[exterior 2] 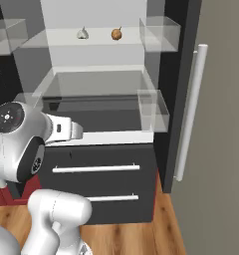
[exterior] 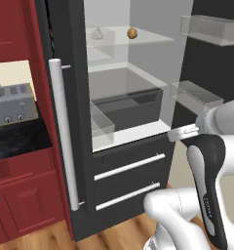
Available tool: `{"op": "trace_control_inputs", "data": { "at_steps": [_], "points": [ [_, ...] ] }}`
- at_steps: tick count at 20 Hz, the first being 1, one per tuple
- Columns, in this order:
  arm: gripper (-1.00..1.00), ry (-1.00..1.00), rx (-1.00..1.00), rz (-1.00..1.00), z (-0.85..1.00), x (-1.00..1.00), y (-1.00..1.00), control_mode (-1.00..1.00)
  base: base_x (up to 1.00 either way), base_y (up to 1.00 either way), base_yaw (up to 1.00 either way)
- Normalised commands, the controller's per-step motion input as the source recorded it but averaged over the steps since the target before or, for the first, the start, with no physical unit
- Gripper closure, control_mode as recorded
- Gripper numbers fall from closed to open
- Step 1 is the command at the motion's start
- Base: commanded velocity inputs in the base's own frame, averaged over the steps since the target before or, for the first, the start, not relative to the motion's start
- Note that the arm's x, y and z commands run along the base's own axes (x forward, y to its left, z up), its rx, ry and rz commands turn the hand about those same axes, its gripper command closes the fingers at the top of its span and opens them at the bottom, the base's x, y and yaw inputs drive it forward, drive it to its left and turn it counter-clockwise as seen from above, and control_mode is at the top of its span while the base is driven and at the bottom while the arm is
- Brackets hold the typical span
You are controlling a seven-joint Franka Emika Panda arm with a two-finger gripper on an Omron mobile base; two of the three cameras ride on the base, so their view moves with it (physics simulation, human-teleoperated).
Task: Retrieve the bottle and the shaker from the cabinet and place them next to the mixing bowl on the counter. Then add garlic from the fridge to the mixing bowl.
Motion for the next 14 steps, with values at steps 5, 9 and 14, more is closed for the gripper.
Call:
{"op": "trace_control_inputs", "data": {
  "at_steps": [5, 9, 14],
  "points": [
    [-1.0, 0.0, 0.0, 0.0, 0.0, 0.0, 0.0, 1.0, 0.98, -0.43, 0.4],
    [-1.0, 0.0, 0.0, 0.0, 0.0, 0.0, 0.0, 1.0, 0.98, -0.53, 0.23],
    [-1.0, 0.0, 0.0, 0.0, 0.0, 0.0, 0.0, 1.0, 0.93, -0.38, 0.11]
  ]
}}
